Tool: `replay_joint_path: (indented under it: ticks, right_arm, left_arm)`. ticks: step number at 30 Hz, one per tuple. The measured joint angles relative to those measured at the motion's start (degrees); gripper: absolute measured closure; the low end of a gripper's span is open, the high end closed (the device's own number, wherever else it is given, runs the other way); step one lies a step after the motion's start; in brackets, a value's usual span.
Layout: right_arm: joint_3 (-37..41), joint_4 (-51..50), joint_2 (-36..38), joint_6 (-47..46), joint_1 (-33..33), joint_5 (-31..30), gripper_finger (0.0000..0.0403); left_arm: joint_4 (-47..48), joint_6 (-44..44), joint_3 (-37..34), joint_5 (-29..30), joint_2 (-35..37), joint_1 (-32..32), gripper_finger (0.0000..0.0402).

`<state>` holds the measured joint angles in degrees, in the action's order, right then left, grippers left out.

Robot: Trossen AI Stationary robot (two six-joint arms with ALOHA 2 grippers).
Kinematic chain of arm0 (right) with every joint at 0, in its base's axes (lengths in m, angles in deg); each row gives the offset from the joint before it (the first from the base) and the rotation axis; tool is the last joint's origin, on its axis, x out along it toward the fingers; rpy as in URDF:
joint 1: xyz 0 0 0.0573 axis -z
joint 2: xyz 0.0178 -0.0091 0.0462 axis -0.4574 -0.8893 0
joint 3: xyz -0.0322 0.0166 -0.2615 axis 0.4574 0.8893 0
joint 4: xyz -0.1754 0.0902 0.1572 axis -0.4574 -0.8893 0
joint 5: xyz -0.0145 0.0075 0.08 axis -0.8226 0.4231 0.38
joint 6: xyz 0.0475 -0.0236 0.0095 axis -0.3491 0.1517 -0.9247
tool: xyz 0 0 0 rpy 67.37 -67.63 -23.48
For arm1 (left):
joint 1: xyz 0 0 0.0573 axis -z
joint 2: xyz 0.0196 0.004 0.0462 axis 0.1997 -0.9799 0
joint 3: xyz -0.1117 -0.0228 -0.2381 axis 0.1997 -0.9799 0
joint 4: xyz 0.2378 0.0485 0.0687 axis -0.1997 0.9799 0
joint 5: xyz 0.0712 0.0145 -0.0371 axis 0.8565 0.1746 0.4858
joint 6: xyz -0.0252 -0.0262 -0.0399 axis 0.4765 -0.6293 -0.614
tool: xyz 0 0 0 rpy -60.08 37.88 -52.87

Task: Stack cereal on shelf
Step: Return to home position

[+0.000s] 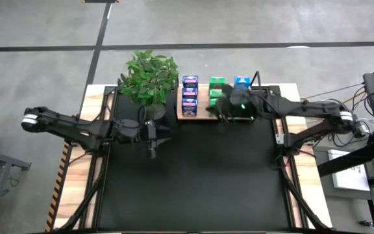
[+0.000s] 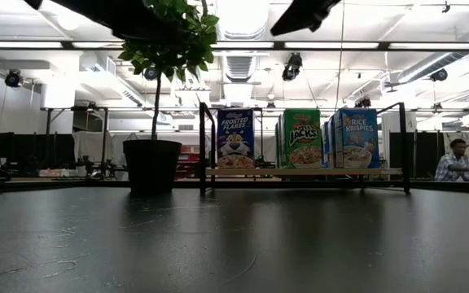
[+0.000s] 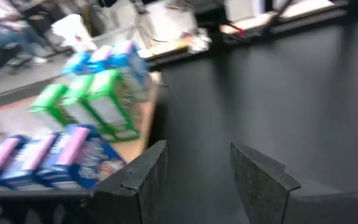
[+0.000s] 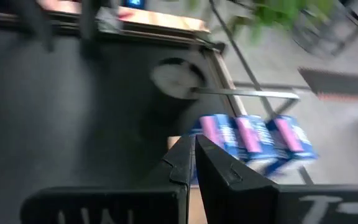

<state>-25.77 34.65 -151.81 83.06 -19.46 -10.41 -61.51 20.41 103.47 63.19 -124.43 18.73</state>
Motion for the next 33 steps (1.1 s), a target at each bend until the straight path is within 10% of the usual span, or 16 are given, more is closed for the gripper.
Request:
replay_joint_path:
  ticks: [14, 33]
  right_arm:
    - [28.29, 20.15, 17.54, 3.51, -4.88, 5.61, 0.039]
    - [45.09, 27.15, 35.28, 4.9, -4.88, 7.97, 0.039]
  left_arm:
    - [10.58, 2.97, -6.0, -0.53, 13.55, 10.79, 0.0313]
    - [2.07, 2.57, -24.35, -0.36, 45.47, 10.71, 0.0401]
